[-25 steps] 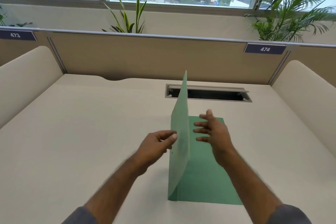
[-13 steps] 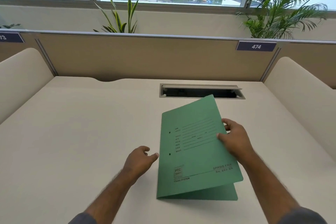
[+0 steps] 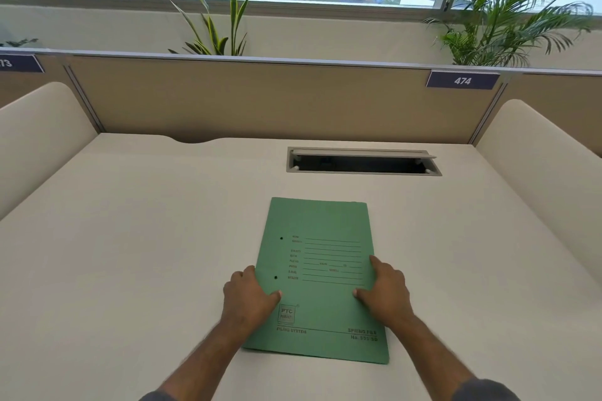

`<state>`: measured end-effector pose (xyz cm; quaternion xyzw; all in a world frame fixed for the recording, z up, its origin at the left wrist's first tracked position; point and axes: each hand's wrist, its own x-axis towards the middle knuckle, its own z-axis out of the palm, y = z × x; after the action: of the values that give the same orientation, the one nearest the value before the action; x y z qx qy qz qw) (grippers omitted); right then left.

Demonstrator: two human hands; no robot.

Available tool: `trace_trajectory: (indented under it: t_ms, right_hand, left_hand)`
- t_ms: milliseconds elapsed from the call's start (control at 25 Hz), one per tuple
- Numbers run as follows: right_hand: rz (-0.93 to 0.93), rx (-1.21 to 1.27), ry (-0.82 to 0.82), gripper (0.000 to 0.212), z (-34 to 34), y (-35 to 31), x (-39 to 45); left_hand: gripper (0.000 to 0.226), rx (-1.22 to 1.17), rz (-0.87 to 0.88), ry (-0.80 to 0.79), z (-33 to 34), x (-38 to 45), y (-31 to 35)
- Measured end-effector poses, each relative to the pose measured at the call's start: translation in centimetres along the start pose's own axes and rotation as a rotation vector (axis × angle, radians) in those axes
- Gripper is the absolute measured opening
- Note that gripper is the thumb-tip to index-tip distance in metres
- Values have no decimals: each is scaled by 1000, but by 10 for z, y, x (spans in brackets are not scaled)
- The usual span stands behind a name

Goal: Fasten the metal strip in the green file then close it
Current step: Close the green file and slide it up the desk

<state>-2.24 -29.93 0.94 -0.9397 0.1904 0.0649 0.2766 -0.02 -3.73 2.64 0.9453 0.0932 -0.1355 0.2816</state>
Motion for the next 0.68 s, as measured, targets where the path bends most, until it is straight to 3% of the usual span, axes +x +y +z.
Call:
trace_trajectory:
  t_ms: [320, 480, 680]
  right_hand:
    - [0, 5, 14, 76, 3, 1, 0]
    - [33, 145, 8, 71, 1, -2, -3]
    - [39, 279, -2, 77, -5, -2, -1]
  left_hand:
    - [43, 37, -128, -3, 2, 1, 1]
    - [23, -384, -153, -90, 2, 1, 0]
    - [25, -712, -114, -127, -2, 2, -8]
